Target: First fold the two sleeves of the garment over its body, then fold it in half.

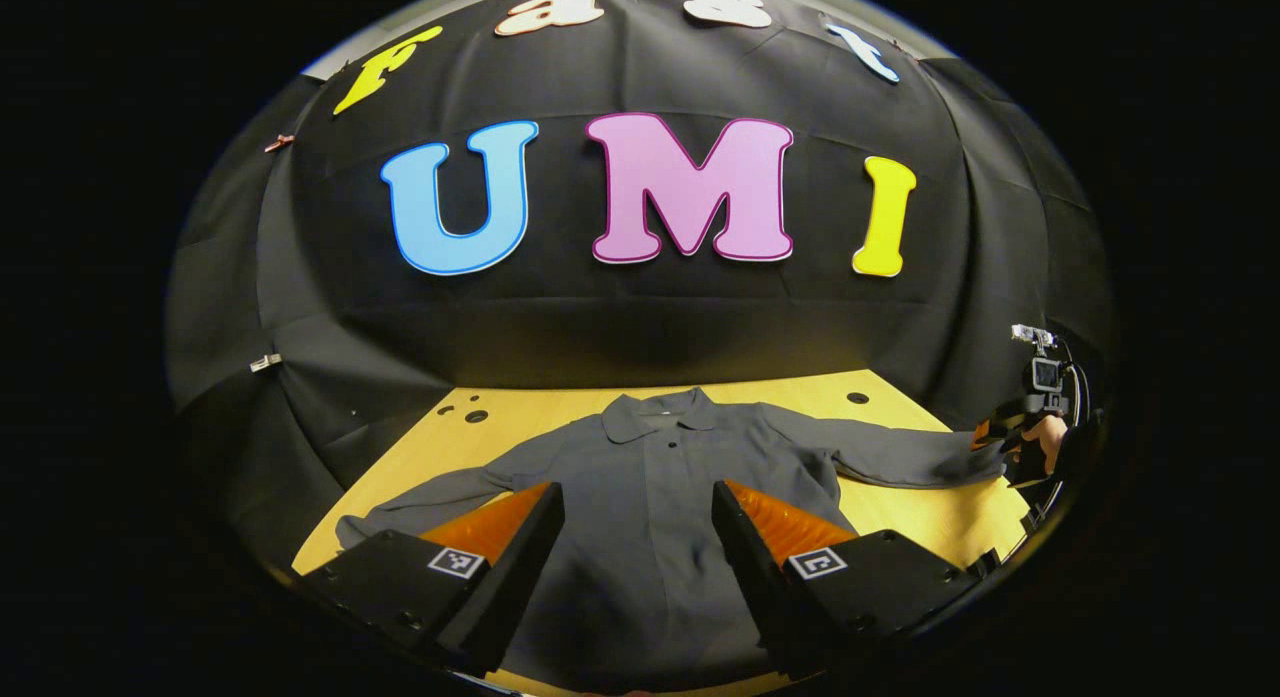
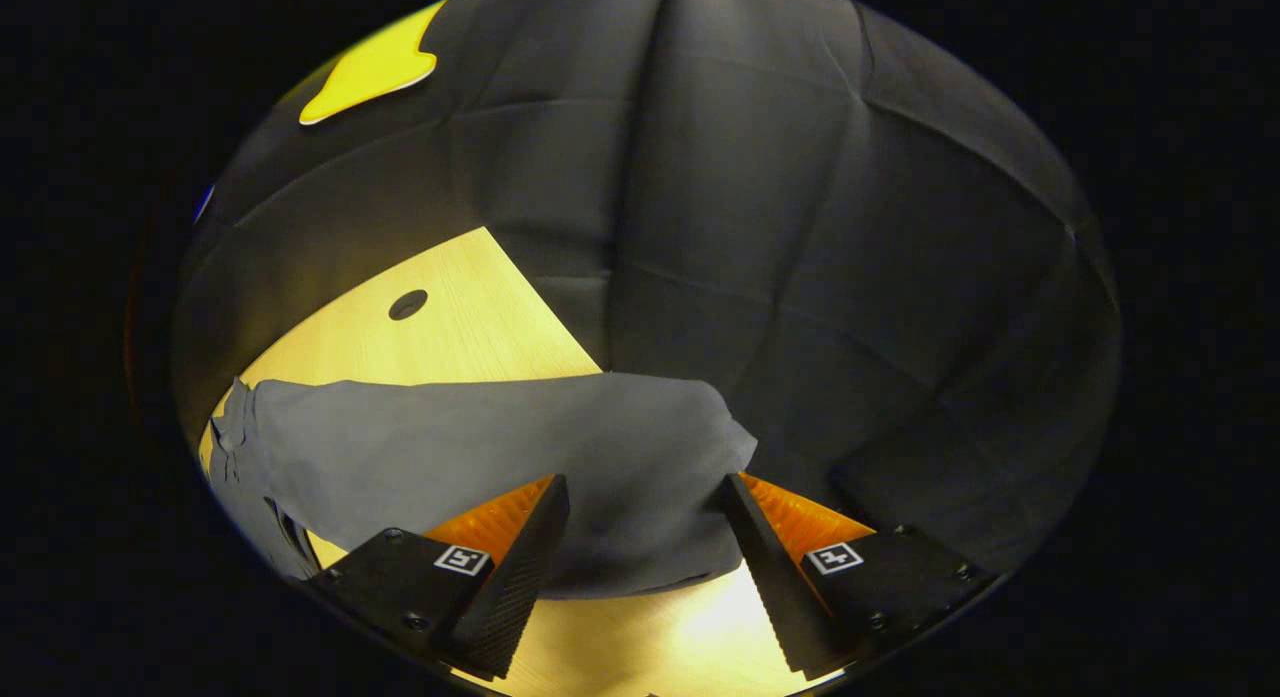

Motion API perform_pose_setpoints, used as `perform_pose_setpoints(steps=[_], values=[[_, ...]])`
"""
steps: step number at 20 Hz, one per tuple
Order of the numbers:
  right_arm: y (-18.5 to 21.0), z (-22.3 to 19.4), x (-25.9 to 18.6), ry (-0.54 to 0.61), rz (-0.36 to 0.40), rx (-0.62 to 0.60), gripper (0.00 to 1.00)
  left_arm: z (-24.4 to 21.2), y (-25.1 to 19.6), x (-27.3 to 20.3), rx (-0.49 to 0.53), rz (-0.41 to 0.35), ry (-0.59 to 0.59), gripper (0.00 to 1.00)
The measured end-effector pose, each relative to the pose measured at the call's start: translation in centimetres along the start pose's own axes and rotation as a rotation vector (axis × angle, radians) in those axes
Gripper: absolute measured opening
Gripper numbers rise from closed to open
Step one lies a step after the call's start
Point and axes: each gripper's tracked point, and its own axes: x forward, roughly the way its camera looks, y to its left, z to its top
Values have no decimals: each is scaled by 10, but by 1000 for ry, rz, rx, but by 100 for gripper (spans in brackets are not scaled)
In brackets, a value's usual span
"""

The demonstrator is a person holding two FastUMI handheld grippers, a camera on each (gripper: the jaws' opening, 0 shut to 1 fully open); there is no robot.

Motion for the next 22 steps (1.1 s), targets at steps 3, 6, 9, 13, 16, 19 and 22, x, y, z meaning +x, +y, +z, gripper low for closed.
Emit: perform_pose_setpoints(steps=[3,6,9,13,16,19,22], values=[[-7,-14,8,46,-4,-32,98,-7,-4,6,6,-7,19,94],[-5,-23,16,75,1,-46,99,-12,-10,10,-11,-12,38,94],[0,-29,17,71,18,-86,99,-13,-11,11,-4,-7,34,94],[9,-27,17,81,73,-68,76,-12,-6,9,-54,7,27,94],[7,-21,18,70,95,-107,33,-14,1,9,-70,35,32,95],[3,-20,16,65,99,-155,17,-19,5,9,-92,49,44,94],[5,-18,13,76,112,-173,9,-19,8,9,-92,56,49,94]])
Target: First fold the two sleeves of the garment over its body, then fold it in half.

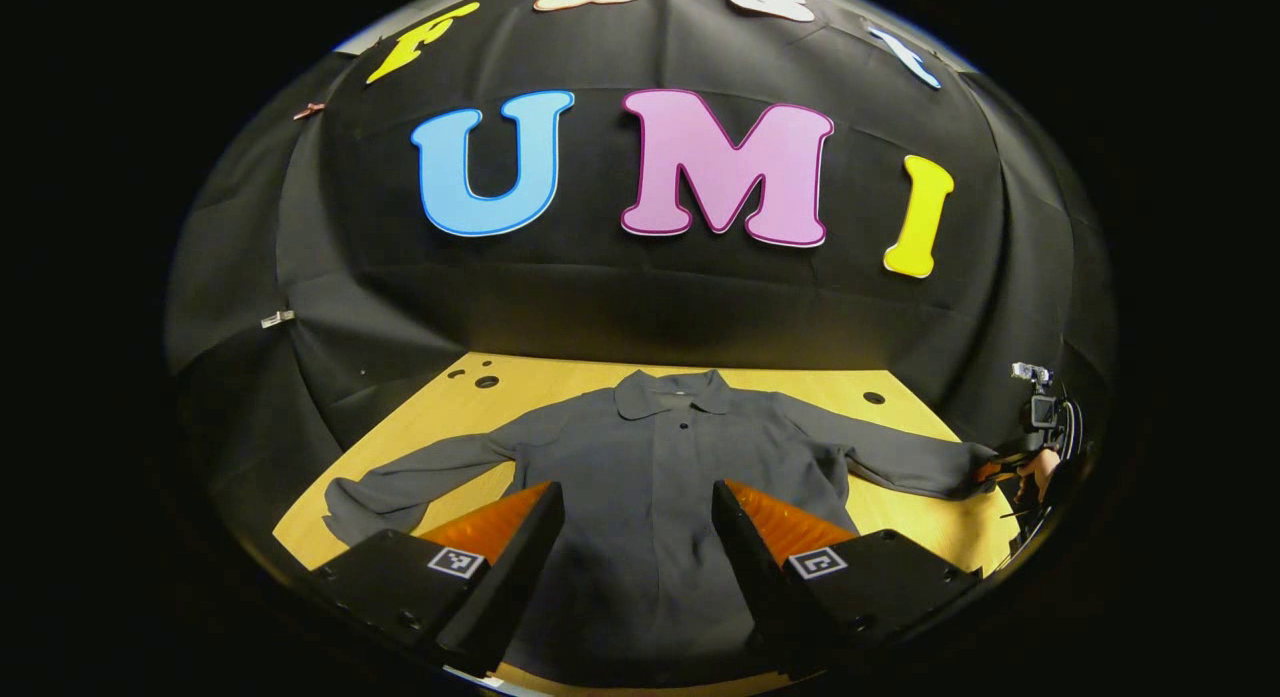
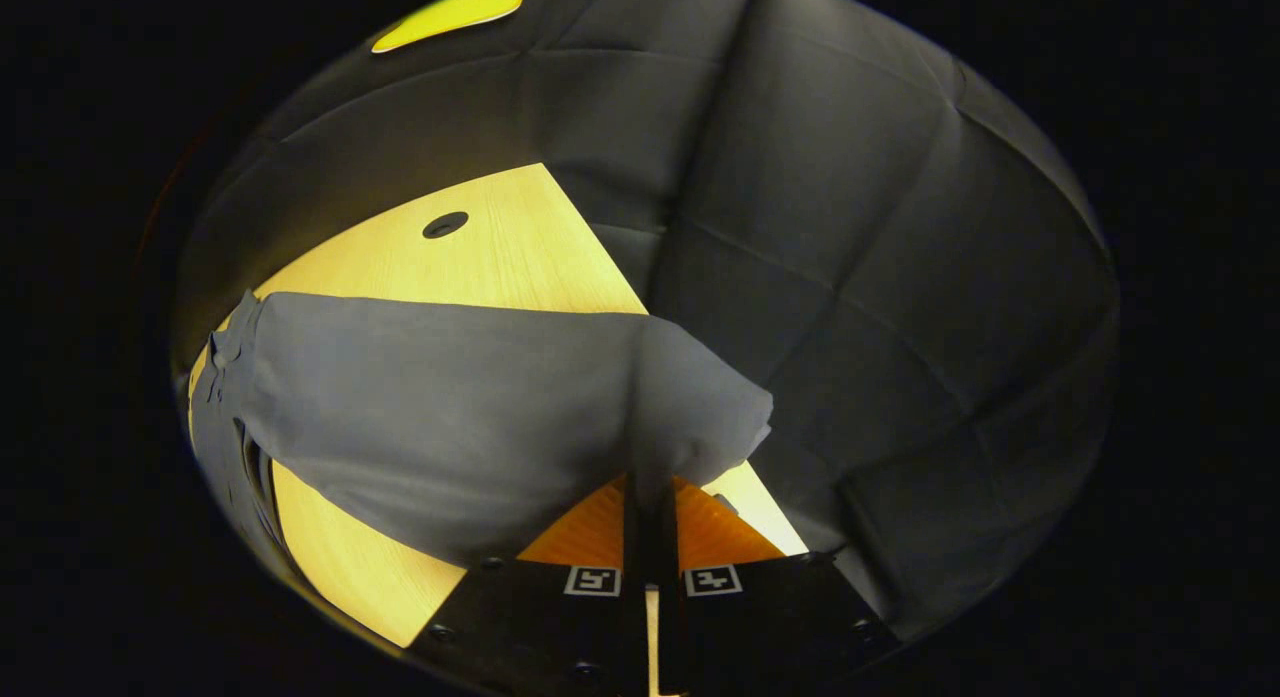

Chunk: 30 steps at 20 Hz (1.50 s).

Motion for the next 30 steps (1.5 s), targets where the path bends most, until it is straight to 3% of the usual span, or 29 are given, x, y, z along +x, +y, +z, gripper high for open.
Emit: perform_pose_setpoints(steps=[3,6,16,26,30], values=[[6,7,-4,-16,9,0,8,0,3,-1,-1,5,-8,94],[10,33,-18,-90,8,-86,8,4,9,-2,-14,13,-18,94],[70,141,-160,-298,138,-246,8,4,60,-13,-49,81,-14,94],[170,226,-325,-400,374,-521,8,-5,124,-31,-51,156,-24,95],[252,195,-334,-366,484,-604,8,-12,150,-41,-87,207,-20,95]])
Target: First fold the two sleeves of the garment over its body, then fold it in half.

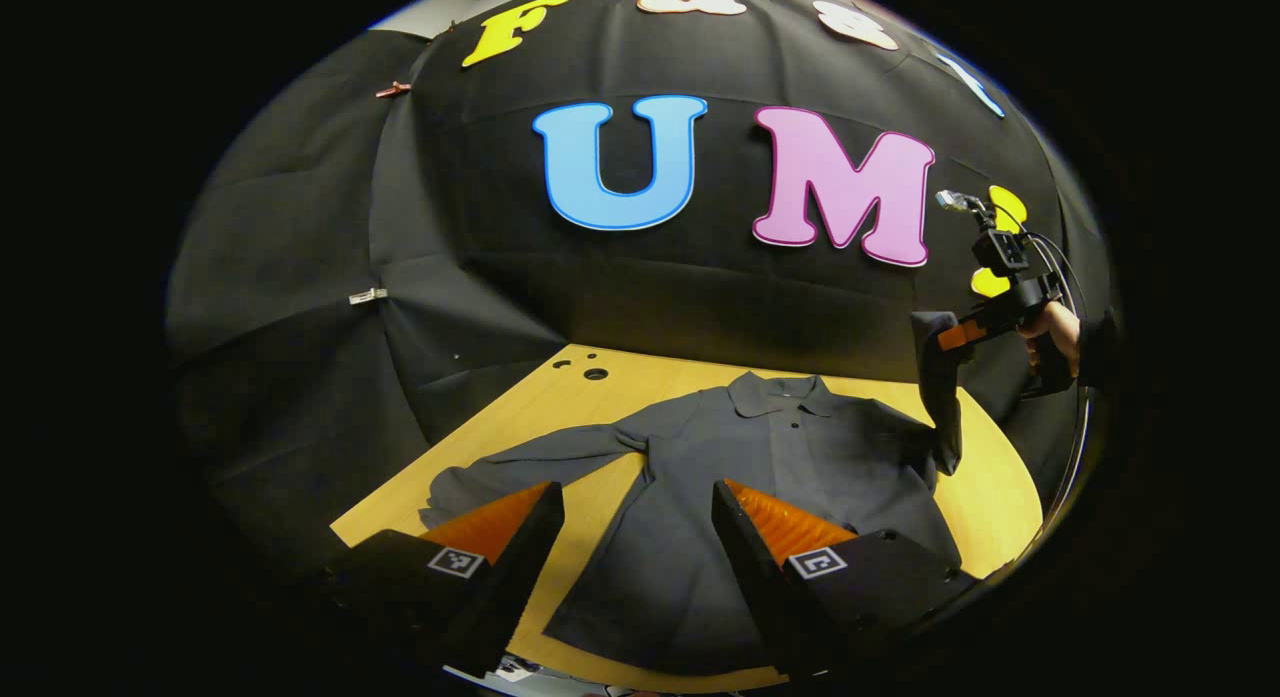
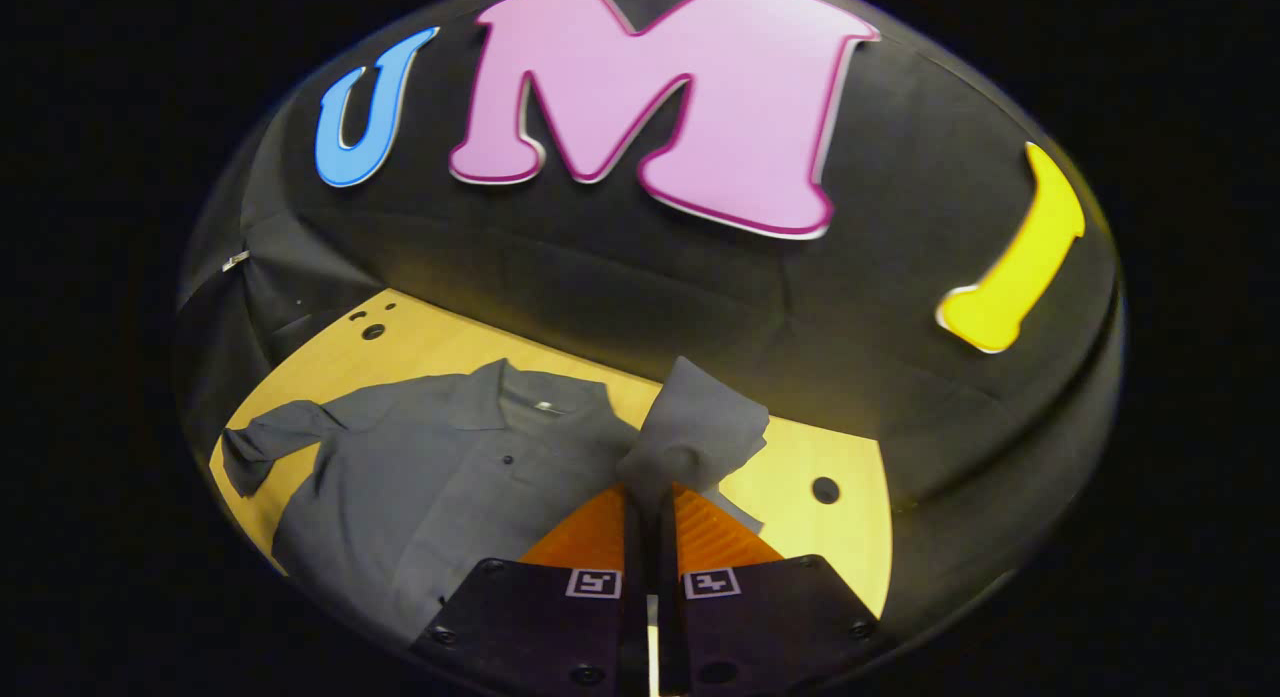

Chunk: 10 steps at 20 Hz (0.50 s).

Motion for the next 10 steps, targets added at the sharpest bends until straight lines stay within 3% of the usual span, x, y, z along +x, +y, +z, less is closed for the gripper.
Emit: perform_pose_setpoints(steps=[4,10], values=[[102,-11,43,33,113,-51,8,5,34,0,-50,76,-6,94],[193,-16,68,46,265,-71,8,-5,67,-8,-87,185,23,95]])
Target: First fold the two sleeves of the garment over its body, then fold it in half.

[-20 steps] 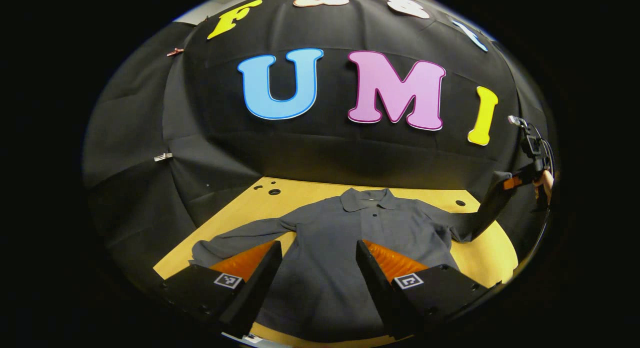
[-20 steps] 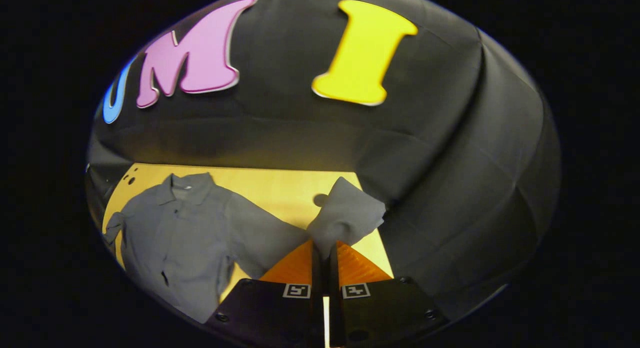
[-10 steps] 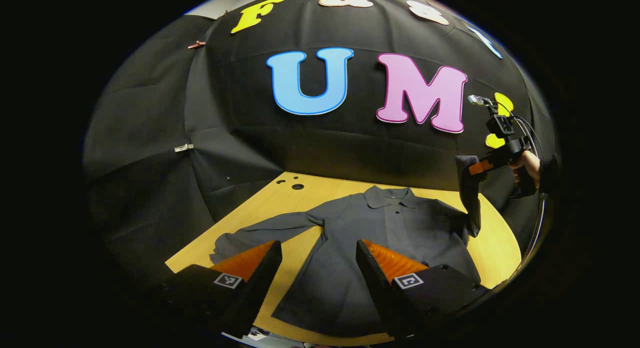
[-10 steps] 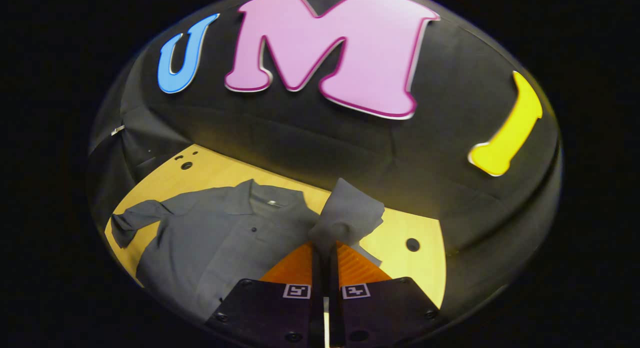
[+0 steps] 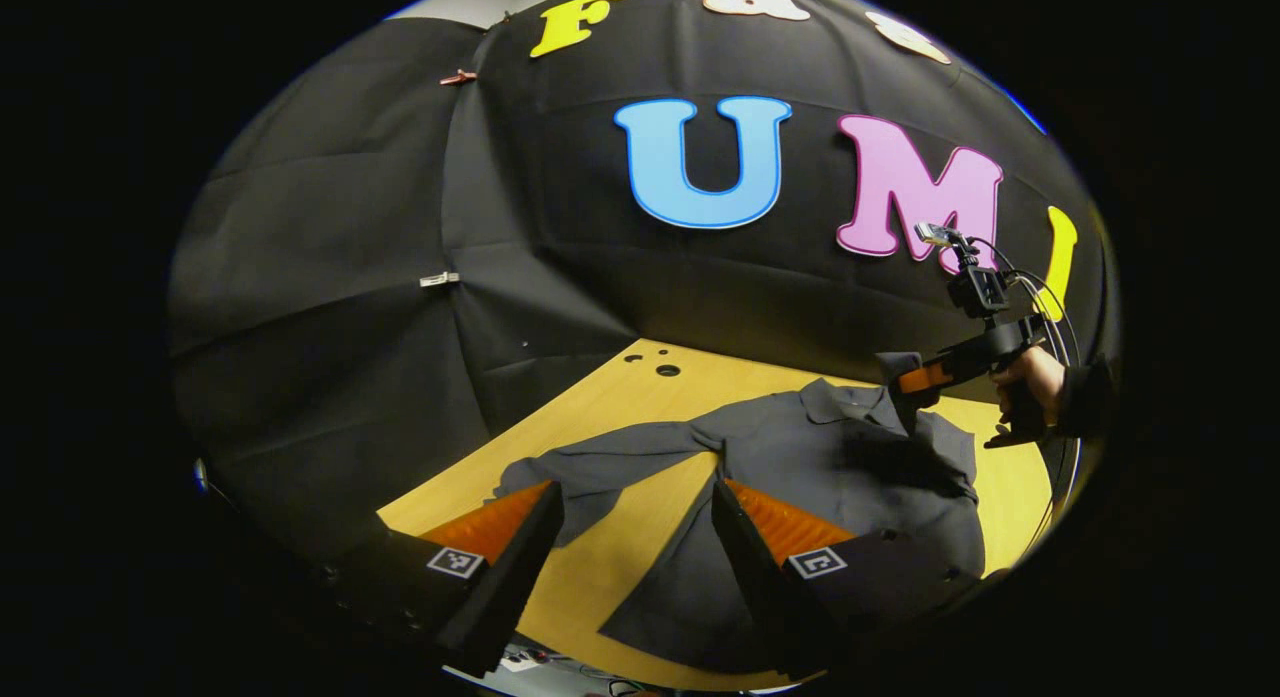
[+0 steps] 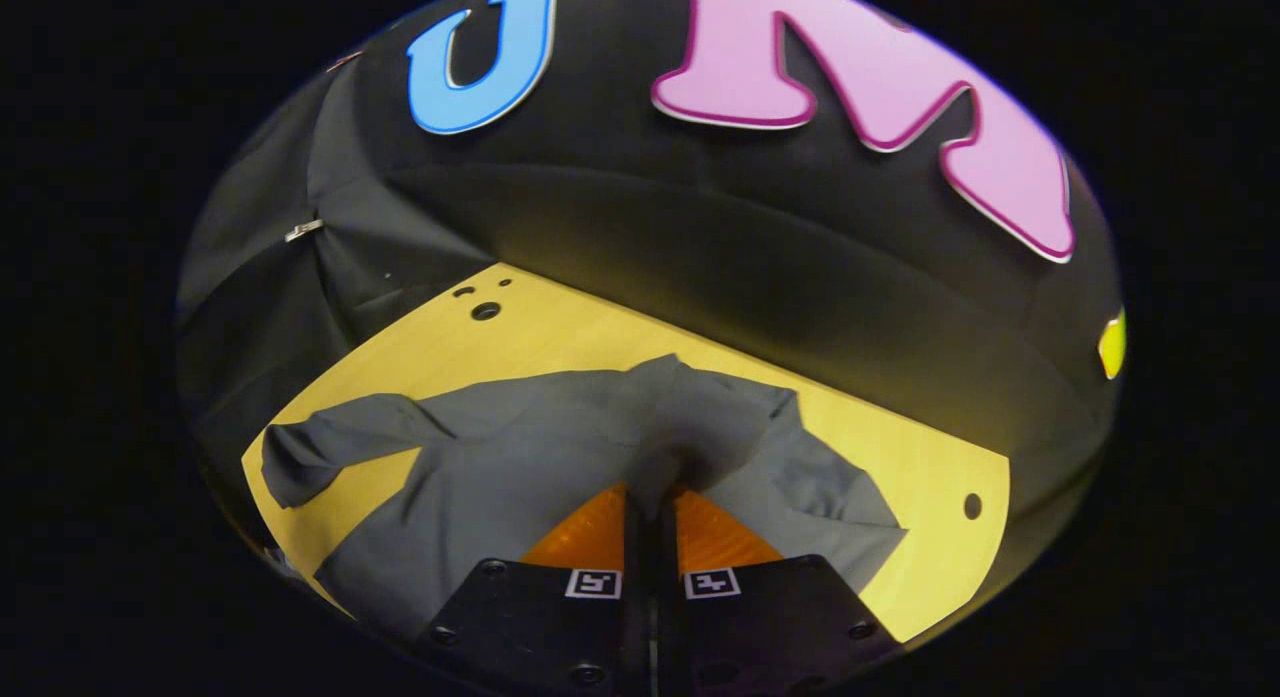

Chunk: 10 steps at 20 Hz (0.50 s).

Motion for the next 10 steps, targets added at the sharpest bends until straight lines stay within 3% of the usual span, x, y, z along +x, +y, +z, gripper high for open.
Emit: perform_pose_setpoints(steps=[6,10], values=[[49,-14,40,21,95,-12,8,-3,29,-20,-12,111,13,95],[68,-15,55,9,115,-8,8,3,31,-17,-4,115,17,95]])
